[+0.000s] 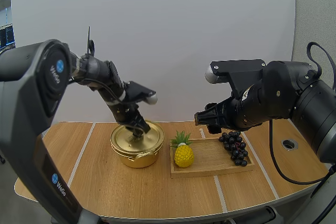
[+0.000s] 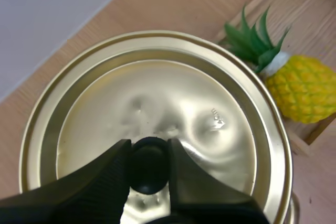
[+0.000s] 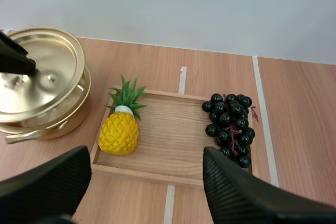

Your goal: Open the pot, put the grape inside, and close it

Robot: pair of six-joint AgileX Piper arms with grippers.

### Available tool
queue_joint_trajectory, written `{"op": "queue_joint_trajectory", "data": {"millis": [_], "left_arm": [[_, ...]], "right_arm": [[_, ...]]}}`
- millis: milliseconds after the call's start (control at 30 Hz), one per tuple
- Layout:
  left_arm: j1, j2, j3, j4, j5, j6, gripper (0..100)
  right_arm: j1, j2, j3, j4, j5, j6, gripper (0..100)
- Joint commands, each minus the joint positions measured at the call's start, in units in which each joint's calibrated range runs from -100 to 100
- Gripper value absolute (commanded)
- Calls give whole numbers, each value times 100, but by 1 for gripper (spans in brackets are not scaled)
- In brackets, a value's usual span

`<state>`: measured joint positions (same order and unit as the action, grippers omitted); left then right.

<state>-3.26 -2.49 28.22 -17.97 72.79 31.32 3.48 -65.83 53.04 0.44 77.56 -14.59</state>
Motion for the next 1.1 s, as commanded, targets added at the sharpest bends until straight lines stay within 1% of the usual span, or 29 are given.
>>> {"op": "queue_joint_trajectory", "data": {"millis": [0,233,367,500,733,833,933,1067], "left_arm": [[-15,-813,-624,-40,462,-216,0],[-15,-1951,-1870,8,464,-562,0],[-15,-2365,-2542,250,464,-784,0],[-15,-2603,-3203,518,344,-964,0],[-15,-2649,-4170,745,-185,-1343,0],[-15,-2649,-4450,795,-542,-1396,0],[-15,-2649,-4572,795,-1010,-1396,0],[-15,-2664,-4572,795,-2183,-1383,0]], "right_arm": [[-22,-30,-41,7,-106,7,100],[-22,-30,-41,7,-106,7,100],[-22,-30,-41,7,-201,7,100],[-22,-30,-41,7,-275,7,100],[-22,-30,-41,-77,-383,7,100],[-22,-30,-41,-208,-402,26,100],[-22,28,-41,-542,-502,301,100],[-22,364,-41,-1081,-598,667,100]]}}
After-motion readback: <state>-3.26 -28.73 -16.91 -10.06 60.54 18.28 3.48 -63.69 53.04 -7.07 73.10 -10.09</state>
